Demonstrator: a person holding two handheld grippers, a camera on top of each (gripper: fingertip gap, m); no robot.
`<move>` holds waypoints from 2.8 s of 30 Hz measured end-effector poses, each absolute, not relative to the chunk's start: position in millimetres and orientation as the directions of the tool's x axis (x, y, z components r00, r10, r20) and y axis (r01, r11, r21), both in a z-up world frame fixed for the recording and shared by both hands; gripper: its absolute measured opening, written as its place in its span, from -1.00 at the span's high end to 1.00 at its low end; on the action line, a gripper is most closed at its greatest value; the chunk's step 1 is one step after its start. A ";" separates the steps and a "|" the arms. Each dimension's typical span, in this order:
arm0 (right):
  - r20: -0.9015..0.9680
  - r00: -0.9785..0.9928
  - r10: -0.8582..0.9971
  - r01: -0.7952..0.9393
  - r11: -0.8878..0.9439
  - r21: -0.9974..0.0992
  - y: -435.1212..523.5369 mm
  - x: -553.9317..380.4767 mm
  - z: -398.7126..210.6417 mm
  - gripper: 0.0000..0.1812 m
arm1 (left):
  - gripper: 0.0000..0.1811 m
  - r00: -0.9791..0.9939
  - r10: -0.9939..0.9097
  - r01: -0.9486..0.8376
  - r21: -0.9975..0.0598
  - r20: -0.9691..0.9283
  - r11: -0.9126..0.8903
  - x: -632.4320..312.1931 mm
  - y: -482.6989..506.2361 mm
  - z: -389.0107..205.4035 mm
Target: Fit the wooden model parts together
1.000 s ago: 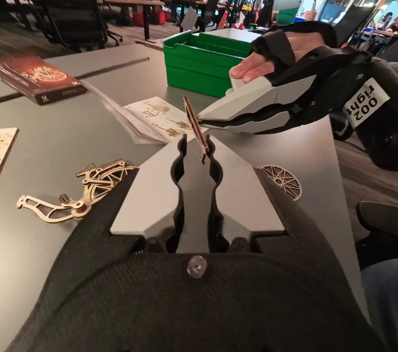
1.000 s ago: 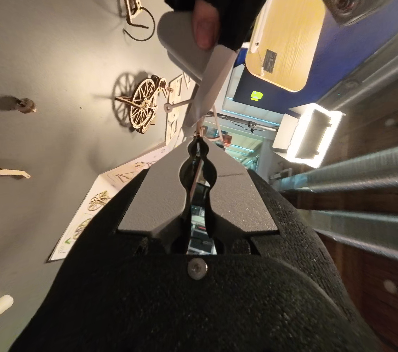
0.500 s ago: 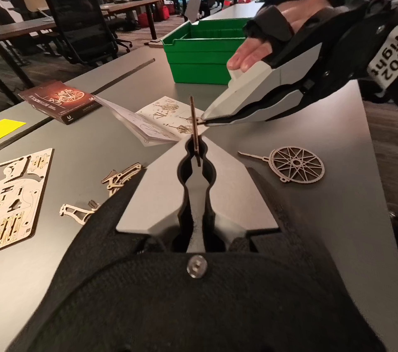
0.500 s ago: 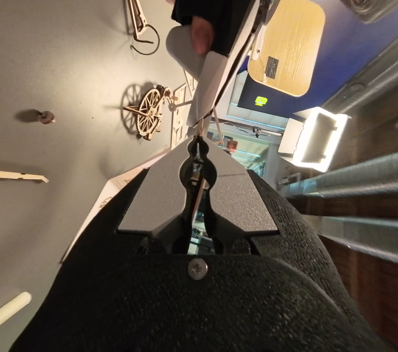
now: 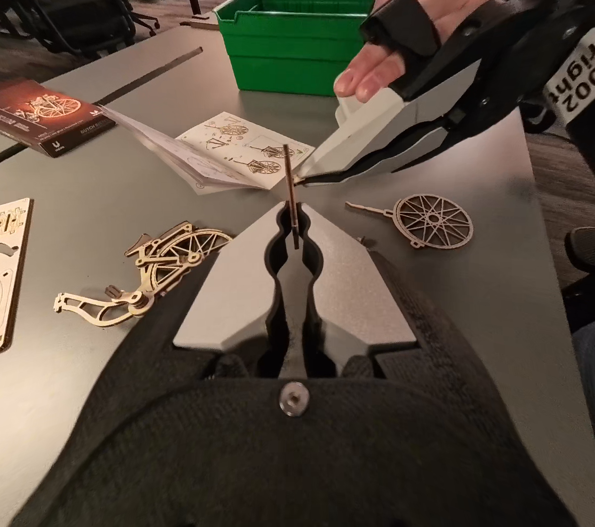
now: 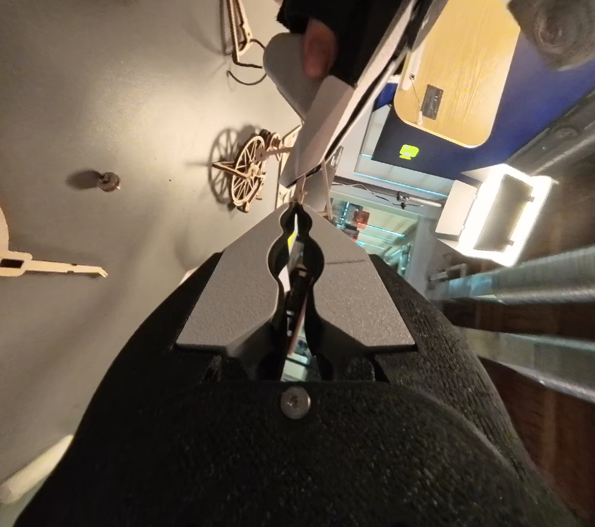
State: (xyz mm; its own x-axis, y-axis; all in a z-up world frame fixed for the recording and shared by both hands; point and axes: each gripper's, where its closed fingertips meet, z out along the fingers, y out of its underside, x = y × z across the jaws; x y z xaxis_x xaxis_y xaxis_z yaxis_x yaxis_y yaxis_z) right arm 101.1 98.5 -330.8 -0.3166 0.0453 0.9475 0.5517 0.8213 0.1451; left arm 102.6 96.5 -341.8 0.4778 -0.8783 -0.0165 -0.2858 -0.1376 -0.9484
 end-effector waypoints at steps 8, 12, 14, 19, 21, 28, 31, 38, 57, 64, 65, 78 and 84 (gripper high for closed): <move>0.958 -0.251 0.135 0.586 0.809 0.040 103.7 105.3 -350.4 1.00 | 0.99 0.499 -0.866 -0.336 -0.925 -0.015 -0.178 106.6 99.1 -360.6; 0.959 -0.201 0.198 0.624 0.781 -0.031 105.6 101.6 -358.7 1.00 | 0.99 0.508 -0.860 -0.372 -0.912 -0.042 -0.175 103.6 103.6 -369.2; 0.954 -0.110 0.280 0.633 0.759 -0.150 110.9 99.0 -354.4 1.00 | 0.99 0.531 -0.845 -0.359 -0.919 -0.058 -0.163 100.6 109.1 -366.1; 0.898 0.055 0.437 0.563 0.729 -0.389 111.2 97.6 -347.4 0.67 | 0.99 0.560 -0.826 -0.320 -0.936 -0.063 -0.146 90.3 118.1 -359.1; 0.842 0.084 0.532 0.484 0.717 -0.501 104.0 100.7 -345.2 0.58 | 0.99 0.545 -0.835 -0.317 -0.941 -0.081 -0.115 86.0 117.3 -356.2; 0.313 0.022 0.950 0.209 0.302 -0.930 91.6 105.0 -334.9 0.42 | 0.99 0.304 -0.925 -0.356 -0.928 -0.227 0.110 103.6 86.5 -353.8; 0.350 -0.021 0.936 0.249 0.344 -0.905 87.5 104.4 -344.3 0.48 | 0.99 0.245 -0.928 -0.380 -0.909 -0.280 0.174 109.6 77.3 -356.9; 0.368 -0.080 0.926 0.283 0.375 -0.883 77.9 106.0 -353.0 0.58 | 0.99 0.200 -0.916 -0.414 -0.878 -0.347 0.242 114.4 69.8 -361.9; 0.385 -0.194 0.902 0.301 0.428 -0.852 58.1 103.9 -364.9 0.91 | 0.99 0.144 -0.917 -0.453 -0.849 -0.371 0.272 112.6 60.5 -369.8; 0.509 -0.082 0.857 0.247 0.512 -0.823 67.2 101.2 -349.5 0.83 | 0.99 0.203 -0.804 -0.478 -0.773 -0.559 0.417 108.1 69.9 -355.5; 0.532 -0.078 0.843 0.243 0.534 -0.810 67.0 102.6 -348.5 0.74 | 0.99 0.202 -0.782 -0.498 -0.750 -0.589 0.436 107.6 70.9 -356.0; 0.486 -0.116 0.866 0.238 0.499 -0.833 64.0 106.5 -352.0 0.79 | 0.99 0.211 -0.863 -0.477 -0.819 -0.460 0.320 109.2 70.2 -362.9; 0.398 -0.056 0.916 0.248 0.399 -0.883 75.2 106.3 -348.2 0.63 | 0.99 0.221 -0.932 -0.409 -0.895 -0.287 0.178 112.8 68.6 -362.3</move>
